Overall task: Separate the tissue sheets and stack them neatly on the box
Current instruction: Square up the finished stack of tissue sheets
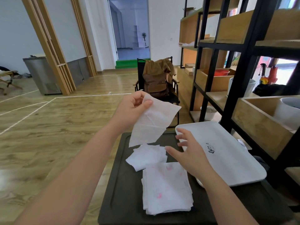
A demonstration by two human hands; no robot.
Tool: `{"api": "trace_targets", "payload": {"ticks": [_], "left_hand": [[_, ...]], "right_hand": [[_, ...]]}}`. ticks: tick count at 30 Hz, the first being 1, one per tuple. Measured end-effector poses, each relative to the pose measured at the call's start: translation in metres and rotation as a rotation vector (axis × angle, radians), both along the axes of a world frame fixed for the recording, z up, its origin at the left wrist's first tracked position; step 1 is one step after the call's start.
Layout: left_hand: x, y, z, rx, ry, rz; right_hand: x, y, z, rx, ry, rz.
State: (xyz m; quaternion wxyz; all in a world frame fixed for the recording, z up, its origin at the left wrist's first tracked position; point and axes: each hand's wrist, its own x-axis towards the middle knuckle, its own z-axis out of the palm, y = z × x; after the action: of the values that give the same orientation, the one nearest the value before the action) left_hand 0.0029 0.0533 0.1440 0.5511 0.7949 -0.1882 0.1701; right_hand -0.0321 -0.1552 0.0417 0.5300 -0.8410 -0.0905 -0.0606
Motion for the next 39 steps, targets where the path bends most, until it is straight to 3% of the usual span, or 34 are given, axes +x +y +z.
{"api": "trace_targets", "payload": {"ticks": [4,8,10,14,19,24,32,36,39], "left_hand": [[-0.018,-0.001,0.0,-0.163,0.041,-0.055],[-0.039,0.0,-0.011,-0.249,0.091,-0.044],[-0.051,0.005,-0.02,-0.21,0.09,-0.088],[-0.072,0.015,-0.047,-0.165,0.07,-0.186],[-0.067,0.011,-0.077,-0.233,0.214,0.088],[-0.06,0.001,-0.086,-0.067,0.367,0.074],[-0.061,-0.014,-0.082,-0.141,0.255,0.061],[-0.063,-0.015,-0.076,-0.207,0.258,0.023],[-0.068,-0.018,-0.071,-0.232,0.258,0.01]], "right_hand": [[0.013,0.013,0.018,0.072,-0.004,0.171],[0.01,0.017,0.02,0.367,0.028,0.359],[0.006,0.018,0.016,0.425,0.022,0.346],[0.004,0.019,0.007,0.349,-0.05,0.215],[-0.001,0.015,0.007,0.384,-0.057,0.22],[-0.004,0.011,0.01,0.342,-0.132,0.182],[-0.012,0.002,0.013,0.345,-0.231,0.124],[-0.016,-0.008,0.015,0.586,-0.024,0.206],[-0.022,-0.008,0.018,0.53,0.089,0.209]]}}
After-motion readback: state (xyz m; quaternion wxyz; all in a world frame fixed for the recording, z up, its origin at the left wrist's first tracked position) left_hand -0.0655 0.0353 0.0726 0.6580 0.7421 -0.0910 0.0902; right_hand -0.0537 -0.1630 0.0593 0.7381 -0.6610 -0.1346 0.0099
